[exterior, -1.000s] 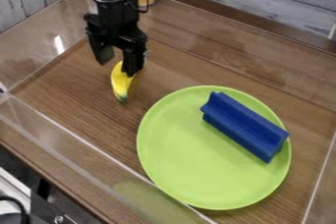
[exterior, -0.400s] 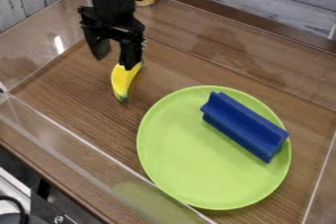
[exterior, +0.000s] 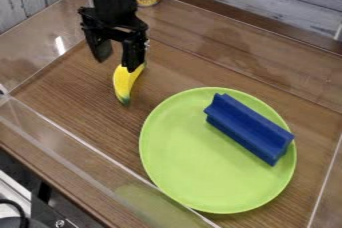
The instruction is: Remove the banana from inside the green plate and put it on the table
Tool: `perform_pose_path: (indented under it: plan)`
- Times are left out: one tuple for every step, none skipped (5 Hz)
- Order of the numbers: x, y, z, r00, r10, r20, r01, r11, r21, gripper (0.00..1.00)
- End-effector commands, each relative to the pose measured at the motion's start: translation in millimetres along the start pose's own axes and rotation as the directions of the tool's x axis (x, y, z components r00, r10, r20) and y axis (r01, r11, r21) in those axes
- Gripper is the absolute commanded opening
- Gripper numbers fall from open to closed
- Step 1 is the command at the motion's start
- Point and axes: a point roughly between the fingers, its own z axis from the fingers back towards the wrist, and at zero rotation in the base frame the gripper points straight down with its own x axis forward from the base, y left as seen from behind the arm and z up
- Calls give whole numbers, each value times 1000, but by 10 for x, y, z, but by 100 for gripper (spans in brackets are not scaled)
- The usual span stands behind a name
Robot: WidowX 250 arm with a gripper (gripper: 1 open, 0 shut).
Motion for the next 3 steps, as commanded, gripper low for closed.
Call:
perform_pose_path:
  plan:
    - [50, 48, 266, 997, 19, 79, -21, 1000, 21, 100]
    - [50, 42, 285, 997, 24, 76, -25, 1000, 12, 100]
    - [42, 35, 275, 997, 29, 69, -29, 1000, 1, 100]
